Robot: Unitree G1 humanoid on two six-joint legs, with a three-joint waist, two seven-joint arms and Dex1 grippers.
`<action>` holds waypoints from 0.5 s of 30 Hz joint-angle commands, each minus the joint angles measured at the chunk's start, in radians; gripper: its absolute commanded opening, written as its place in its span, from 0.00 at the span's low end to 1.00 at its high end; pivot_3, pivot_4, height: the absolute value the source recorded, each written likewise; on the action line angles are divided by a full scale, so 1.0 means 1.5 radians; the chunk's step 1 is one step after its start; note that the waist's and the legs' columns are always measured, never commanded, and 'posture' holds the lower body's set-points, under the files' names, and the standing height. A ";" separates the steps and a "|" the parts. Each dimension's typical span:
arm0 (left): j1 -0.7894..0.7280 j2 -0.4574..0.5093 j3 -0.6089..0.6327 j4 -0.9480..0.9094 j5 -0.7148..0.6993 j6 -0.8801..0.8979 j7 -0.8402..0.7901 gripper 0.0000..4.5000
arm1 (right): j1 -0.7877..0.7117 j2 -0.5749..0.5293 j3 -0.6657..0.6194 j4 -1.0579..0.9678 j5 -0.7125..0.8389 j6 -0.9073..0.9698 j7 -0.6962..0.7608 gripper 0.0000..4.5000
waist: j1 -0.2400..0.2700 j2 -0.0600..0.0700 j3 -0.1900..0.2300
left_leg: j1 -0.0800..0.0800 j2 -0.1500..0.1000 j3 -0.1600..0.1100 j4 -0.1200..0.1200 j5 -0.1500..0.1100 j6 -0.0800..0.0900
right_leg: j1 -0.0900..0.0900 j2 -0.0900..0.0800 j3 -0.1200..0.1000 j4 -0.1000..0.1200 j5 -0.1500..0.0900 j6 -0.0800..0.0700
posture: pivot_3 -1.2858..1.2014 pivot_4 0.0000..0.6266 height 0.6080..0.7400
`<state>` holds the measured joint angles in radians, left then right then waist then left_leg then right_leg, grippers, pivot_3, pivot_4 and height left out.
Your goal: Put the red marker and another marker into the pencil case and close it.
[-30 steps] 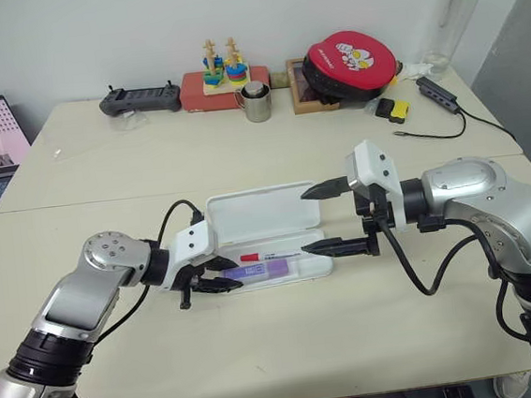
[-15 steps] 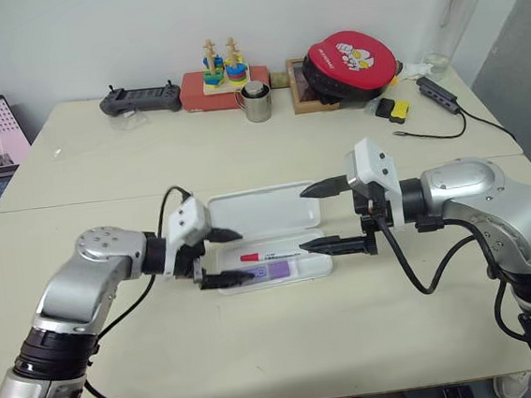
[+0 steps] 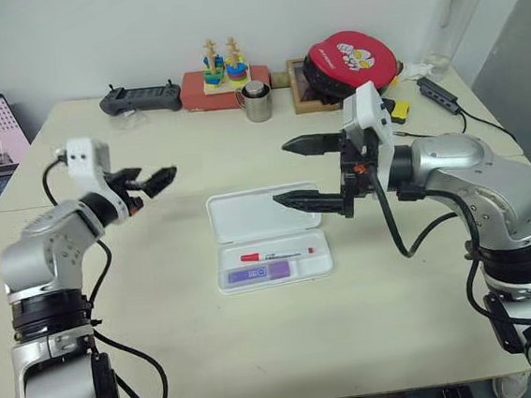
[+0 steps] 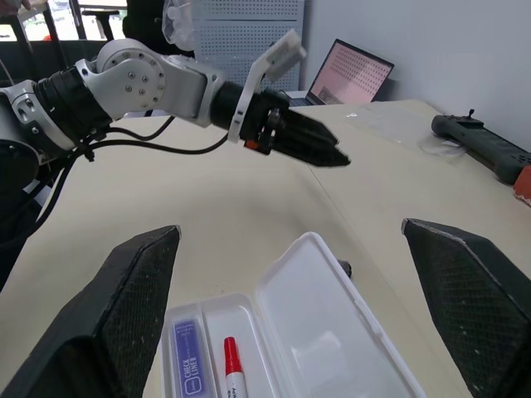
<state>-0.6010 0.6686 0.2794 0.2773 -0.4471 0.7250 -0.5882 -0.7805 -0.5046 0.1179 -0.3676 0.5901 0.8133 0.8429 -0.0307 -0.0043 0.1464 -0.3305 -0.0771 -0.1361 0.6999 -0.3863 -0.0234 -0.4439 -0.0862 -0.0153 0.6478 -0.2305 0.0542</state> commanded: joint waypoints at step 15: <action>-0.013 -0.046 -0.155 0.110 0.105 -0.105 -0.093 1.00 | -0.018 0.017 0.007 -0.032 0.005 -0.003 -0.039 1.00 | -0.001 0.000 0.000 | 0.000 0.000 0.000 0.000 0.000 0.000 | 0.000 0.000 0.000 0.001 0.000 0.000 | 0.52 0.24 1.00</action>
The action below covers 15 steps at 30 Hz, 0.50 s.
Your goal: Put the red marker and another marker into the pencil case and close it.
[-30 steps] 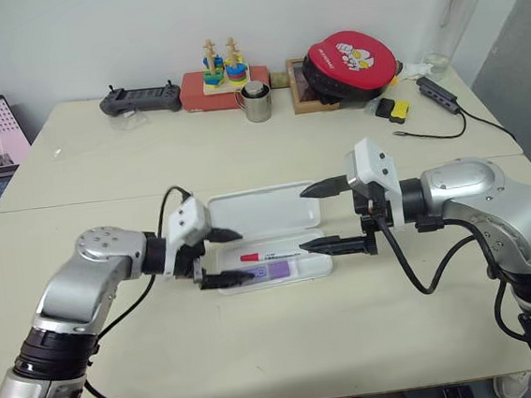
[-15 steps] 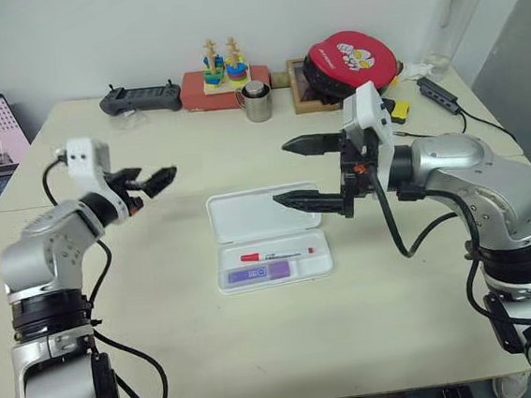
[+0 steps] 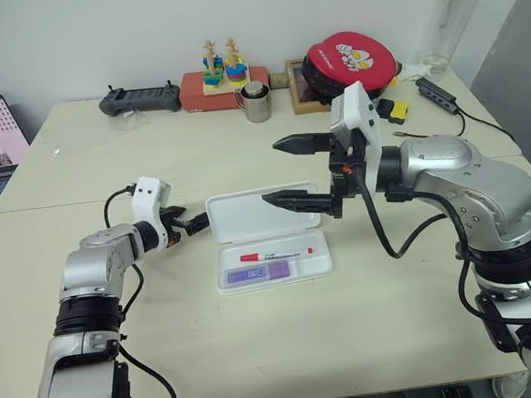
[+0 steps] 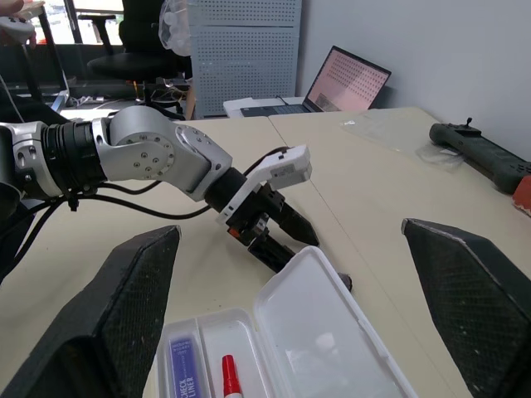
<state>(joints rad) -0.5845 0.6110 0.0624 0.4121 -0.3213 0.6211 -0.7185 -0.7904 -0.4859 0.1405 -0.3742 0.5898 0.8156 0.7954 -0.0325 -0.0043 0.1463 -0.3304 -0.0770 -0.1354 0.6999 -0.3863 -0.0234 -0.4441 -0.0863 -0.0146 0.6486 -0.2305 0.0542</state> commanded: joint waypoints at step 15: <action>-0.072 -0.047 -0.029 0.113 0.082 -0.093 -0.010 0.84 | -0.005 0.007 -0.015 -0.037 0.014 0.004 -0.024 1.00 | 0.001 0.000 0.000 | 0.000 0.000 0.000 0.000 0.000 0.000 | 0.000 0.000 0.000 0.000 0.000 0.000 | 0.52 0.24 1.00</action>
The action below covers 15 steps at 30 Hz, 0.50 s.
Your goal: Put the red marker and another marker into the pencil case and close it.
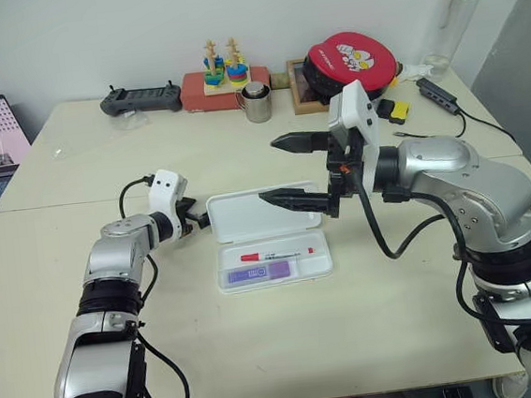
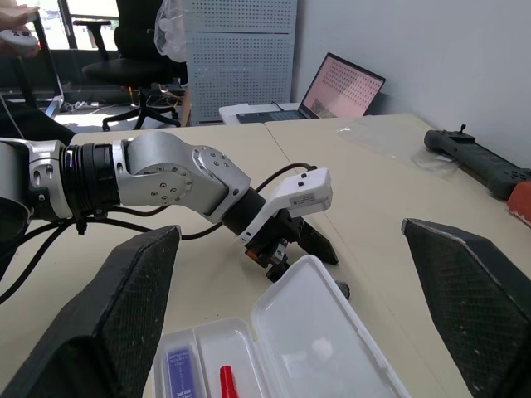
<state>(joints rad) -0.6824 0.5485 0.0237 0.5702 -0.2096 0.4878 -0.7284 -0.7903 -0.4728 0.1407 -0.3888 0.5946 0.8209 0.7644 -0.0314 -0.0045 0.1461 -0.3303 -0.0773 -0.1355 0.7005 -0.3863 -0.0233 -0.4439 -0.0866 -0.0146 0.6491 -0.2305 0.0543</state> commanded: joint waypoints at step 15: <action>0.001 -0.012 0.016 0.008 0.008 0.001 0.010 0.18 | -0.008 -0.006 -0.019 -0.020 0.017 0.001 -0.006 1.00 | 0.000 0.000 0.000 | 0.000 0.000 0.000 0.000 0.000 0.000 | 0.000 0.000 0.000 0.000 0.000 0.000 | 0.52 0.24 1.00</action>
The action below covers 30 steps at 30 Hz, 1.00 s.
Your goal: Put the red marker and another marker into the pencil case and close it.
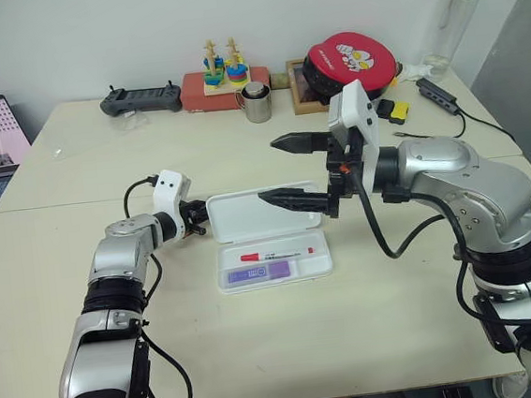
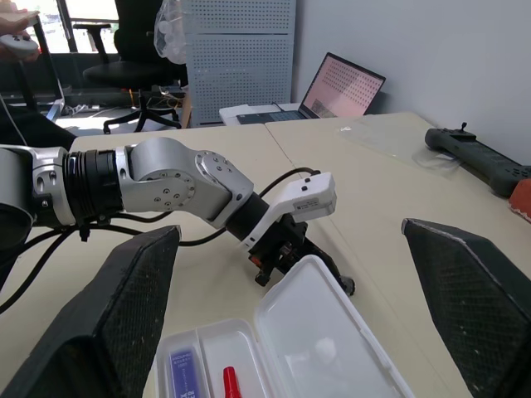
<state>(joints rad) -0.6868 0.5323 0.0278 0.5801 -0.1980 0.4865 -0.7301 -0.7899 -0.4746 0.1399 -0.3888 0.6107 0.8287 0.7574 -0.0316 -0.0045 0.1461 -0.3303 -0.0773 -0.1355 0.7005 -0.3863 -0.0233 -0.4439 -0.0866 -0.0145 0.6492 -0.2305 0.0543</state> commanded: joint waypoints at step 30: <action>0.051 0.027 -0.261 -0.423 -0.076 0.038 -0.272 0.09 | 0.170 -0.199 -0.070 -0.141 0.046 0.043 0.034 1.00 | 0.004 0.001 0.000 | -0.008 0.000 -0.001 0.008 -0.001 0.001 | -0.003 0.000 0.001 0.000 0.002 0.001 | 0.52 0.24 1.00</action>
<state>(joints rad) -0.5907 0.5797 -0.3607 -0.0517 -0.3235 0.5591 -1.1275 -0.5318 -0.7754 0.0440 -0.5647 0.6702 0.8942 0.8223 -0.0254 -0.0031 0.1460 -0.3420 -0.0773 -0.1366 0.7123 -0.3873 -0.0215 -0.4477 -0.0866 -0.0138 0.6493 -0.2282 0.0563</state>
